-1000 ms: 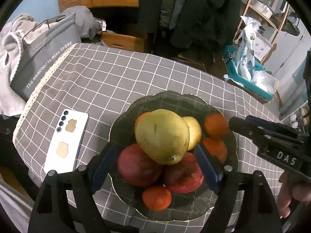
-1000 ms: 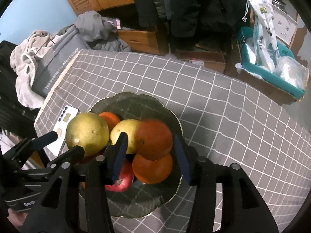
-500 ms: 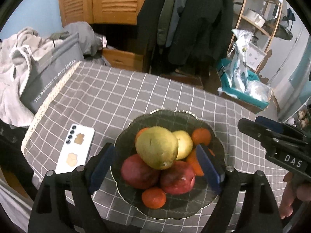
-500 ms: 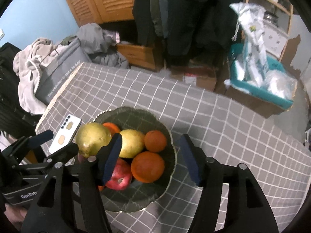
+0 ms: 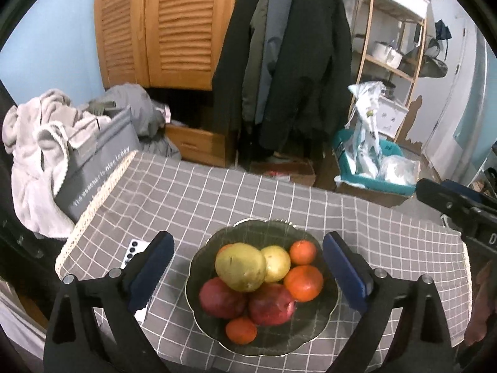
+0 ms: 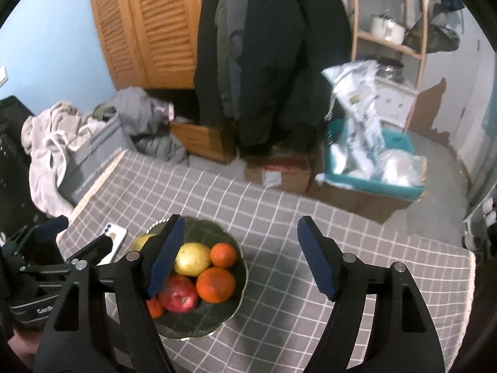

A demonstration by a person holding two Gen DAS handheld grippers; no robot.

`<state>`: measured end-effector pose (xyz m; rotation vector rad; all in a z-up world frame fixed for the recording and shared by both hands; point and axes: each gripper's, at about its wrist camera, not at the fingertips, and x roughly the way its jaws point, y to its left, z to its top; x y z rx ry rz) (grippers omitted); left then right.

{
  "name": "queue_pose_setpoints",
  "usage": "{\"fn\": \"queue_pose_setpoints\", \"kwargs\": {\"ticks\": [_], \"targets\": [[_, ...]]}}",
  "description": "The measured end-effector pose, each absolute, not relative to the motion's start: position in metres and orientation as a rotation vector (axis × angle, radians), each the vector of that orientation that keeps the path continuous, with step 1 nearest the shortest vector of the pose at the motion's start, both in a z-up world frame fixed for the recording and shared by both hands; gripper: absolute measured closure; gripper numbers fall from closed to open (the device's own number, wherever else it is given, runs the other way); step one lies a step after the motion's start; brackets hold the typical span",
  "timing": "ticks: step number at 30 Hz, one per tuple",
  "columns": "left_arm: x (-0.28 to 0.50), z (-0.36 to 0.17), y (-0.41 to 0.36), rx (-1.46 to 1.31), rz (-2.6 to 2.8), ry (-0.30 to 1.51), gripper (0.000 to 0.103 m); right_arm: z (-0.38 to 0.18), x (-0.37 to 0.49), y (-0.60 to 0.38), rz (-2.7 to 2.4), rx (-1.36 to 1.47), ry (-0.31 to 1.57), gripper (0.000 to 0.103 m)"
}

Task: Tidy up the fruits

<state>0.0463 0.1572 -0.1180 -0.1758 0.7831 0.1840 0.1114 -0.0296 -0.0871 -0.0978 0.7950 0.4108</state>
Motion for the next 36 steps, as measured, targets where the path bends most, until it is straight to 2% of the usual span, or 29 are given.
{"fn": "queue_pose_setpoints", "kwargs": {"ticks": [1, 16, 36], "targets": [[0.045, -0.113, 0.156, -0.175, 0.183, 0.773, 0.002, -0.081, 0.109, -0.033, 0.403, -0.094, 0.78, 0.022], [0.019, -0.044, 0.121, -0.116, 0.122, 0.606, 0.0, -0.015, 0.063, -0.076, 0.283, -0.125, 0.581, 0.021], [0.003, -0.007, 0.083, -0.103, 0.064, 0.52, 0.0, 0.011, 0.022, -0.128, 0.188, -0.147, 0.452, 0.021]]}}
